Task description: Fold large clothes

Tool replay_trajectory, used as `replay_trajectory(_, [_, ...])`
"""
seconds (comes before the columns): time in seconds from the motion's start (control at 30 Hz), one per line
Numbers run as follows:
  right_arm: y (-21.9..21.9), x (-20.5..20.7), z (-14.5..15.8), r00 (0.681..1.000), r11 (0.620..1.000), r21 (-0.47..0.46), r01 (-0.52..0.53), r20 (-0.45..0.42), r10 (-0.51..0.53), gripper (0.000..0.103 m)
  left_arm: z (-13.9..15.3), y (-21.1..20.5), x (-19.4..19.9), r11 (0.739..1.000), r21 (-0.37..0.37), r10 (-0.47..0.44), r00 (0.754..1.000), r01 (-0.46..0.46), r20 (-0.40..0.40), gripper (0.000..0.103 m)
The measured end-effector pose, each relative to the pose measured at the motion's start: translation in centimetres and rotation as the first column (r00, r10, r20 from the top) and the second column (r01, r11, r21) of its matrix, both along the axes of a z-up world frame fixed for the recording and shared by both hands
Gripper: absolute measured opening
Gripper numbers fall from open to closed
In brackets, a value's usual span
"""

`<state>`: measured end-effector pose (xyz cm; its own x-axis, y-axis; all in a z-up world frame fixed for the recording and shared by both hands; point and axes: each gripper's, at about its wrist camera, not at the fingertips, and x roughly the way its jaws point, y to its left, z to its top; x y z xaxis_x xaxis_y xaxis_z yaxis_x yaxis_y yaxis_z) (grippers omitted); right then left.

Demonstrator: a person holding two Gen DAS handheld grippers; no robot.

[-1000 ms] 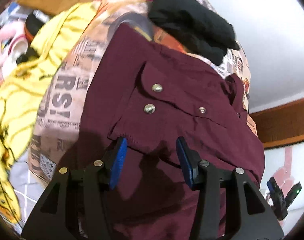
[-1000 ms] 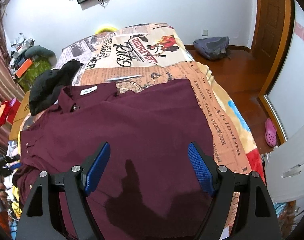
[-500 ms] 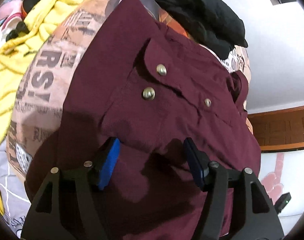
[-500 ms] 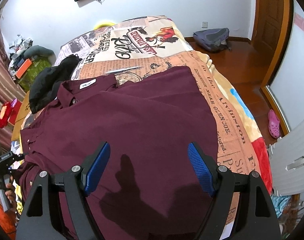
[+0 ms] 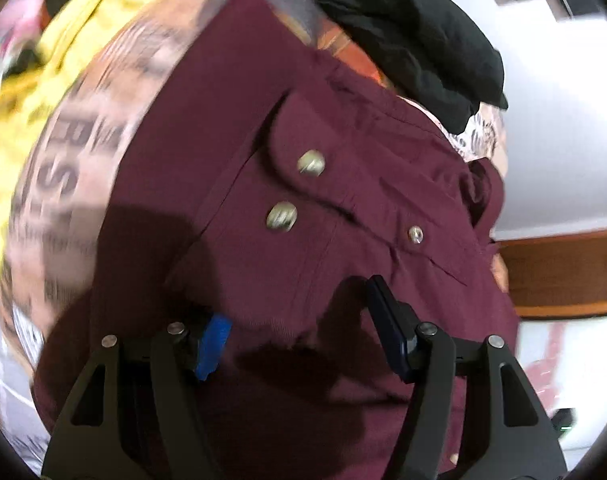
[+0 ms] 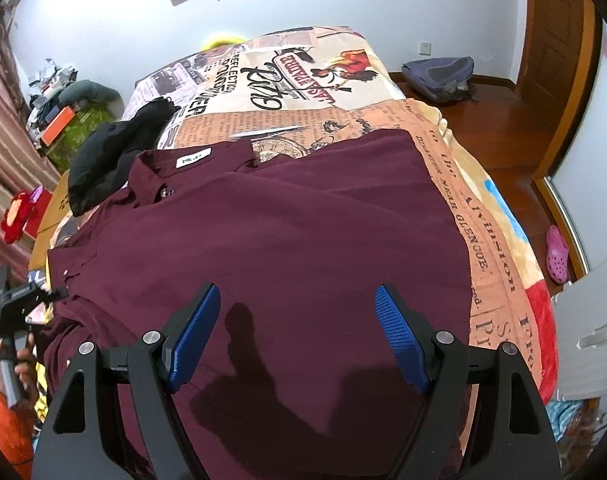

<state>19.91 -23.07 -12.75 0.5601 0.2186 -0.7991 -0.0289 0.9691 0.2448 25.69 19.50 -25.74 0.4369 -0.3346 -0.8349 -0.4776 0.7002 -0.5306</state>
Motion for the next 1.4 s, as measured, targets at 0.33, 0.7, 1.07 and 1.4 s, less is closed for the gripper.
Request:
replay_trajectory(0.33, [-1.8,0.4,1.8,0.998,0.998,-0.057,0.039,0.044,-0.037,0.077,7.7,-0.8,0.9,0.938,0.347,-0.047,0.979,-0.025,0.199,0.011])
replay_trajectory(0.7, [-1.6,1.6,1.5,0.998,0.997,-0.068,0.039,0.057,-0.035,0.077,12.7,-0.2,-2.1,0.85,0.525,-0.129,0.946,-0.049,0.296,0.011])
replay_trajectory(1.07, [-0.3,1.7,-1.6,0.999,0.985,-0.167,-0.039,-0.042,0.032,0.077,2.0,2.3,-3.8,0.898,0.43,-0.11,0.994,0.099,0.0,0.033])
replay_trajectory(1.4, [-1.3,4.0,3.0,0.995,0.987,-0.151,-0.055,0.078,0.067,0.077,8.4,6.7,-3.7,0.879,0.475,-0.043,0.99,-0.025,0.132,0.057])
